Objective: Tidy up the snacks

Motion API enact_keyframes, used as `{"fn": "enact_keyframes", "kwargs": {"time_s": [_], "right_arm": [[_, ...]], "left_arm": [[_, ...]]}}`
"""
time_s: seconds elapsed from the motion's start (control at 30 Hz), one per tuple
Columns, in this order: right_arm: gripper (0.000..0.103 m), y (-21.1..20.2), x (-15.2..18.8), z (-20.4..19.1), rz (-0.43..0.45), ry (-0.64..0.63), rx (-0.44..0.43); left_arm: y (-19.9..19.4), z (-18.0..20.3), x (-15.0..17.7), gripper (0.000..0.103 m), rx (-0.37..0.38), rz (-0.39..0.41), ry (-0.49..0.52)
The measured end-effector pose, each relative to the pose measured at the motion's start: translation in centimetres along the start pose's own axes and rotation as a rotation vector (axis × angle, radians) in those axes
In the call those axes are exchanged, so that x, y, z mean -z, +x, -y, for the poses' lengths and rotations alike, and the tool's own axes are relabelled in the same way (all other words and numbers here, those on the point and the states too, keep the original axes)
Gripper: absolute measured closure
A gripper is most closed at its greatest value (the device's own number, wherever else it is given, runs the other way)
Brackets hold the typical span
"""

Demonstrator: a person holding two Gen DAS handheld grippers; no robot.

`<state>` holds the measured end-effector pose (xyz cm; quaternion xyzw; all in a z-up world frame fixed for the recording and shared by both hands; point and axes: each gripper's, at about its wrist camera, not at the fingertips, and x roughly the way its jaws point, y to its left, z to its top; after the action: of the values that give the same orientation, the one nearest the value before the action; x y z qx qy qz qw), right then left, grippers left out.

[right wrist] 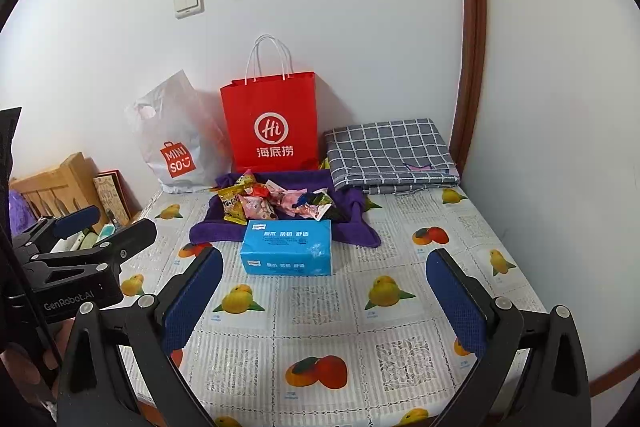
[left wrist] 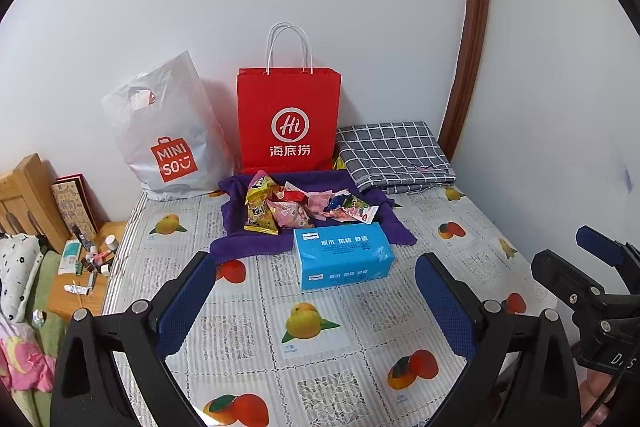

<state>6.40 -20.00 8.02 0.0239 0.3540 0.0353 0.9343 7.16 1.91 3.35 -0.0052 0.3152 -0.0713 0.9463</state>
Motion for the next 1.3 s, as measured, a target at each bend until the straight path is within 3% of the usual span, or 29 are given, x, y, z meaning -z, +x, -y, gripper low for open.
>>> {"fn": "enact_keyframes", "kwargs": {"time_s": [1.3], "right_arm": [[0.002,-0.12,-0.25,-0.07,0.007,0.016,-0.008]], "left_arm": [[-0.05,0.08,-0.02,0.003,-0.002,0.002,-0.002]]}}
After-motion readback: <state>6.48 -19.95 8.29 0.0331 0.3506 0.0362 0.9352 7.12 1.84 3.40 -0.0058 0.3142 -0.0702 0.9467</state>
